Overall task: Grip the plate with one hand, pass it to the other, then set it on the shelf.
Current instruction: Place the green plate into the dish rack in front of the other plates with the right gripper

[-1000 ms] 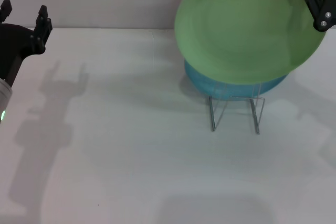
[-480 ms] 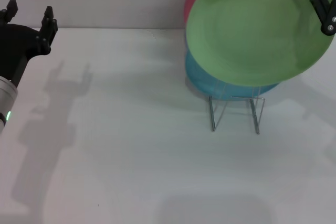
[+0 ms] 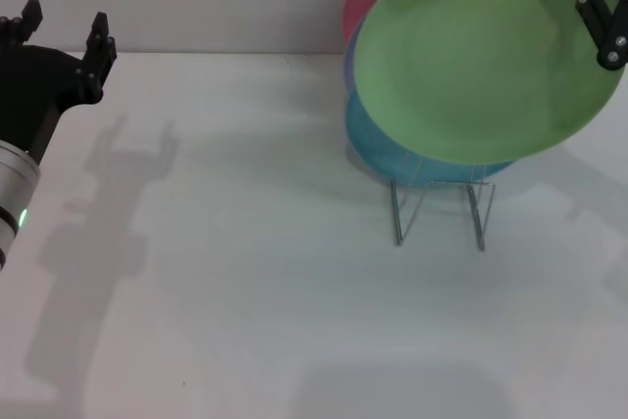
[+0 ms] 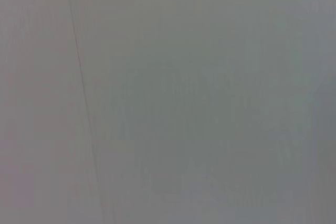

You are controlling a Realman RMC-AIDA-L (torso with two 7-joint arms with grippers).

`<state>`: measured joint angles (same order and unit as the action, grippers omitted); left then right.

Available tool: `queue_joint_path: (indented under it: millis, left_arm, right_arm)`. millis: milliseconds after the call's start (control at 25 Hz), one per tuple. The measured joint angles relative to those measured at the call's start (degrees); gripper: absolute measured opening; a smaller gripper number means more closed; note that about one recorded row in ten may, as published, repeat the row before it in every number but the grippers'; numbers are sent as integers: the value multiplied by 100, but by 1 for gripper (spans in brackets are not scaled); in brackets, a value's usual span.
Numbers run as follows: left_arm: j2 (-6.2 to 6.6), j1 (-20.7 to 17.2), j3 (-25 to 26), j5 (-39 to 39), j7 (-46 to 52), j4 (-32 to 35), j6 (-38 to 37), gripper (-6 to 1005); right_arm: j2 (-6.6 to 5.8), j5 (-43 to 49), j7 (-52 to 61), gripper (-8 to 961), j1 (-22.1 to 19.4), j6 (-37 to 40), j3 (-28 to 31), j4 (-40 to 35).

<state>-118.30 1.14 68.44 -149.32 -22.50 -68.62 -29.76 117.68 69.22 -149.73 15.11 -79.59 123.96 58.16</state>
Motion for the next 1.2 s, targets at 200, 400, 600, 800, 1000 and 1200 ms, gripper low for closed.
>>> queue_joint_path:
  millis: [200, 400, 600, 800, 1000, 1200]
  left_arm:
    - [0, 1, -7, 2, 0, 28, -12, 731]
    - [0, 13, -30, 2, 0, 61, -41, 735]
    - [0, 18, -67, 0, 0, 69, -95, 739]
    - [2, 42, -92, -1, 0, 69, -95, 744]
    - [8, 94, -139, 1, 0, 137, -96, 748]
    - [-4, 175, -166, 0, 0, 258, -95, 752]
  right_arm:
    - [0, 20, -78, 37, 1, 17, 3, -101]
    - [11, 97, -187, 38, 1, 18, 10, -265]
    - [62, 121, -222, 38, -26, 27, 15, -326]
    - [130, 103, -477, 63, -12, 63, 72, -623]
    - [129, 145, -594, 95, 90, 222, 46, -984]
    - [130, 209, -806, 127, 191, 298, 66, -1392]
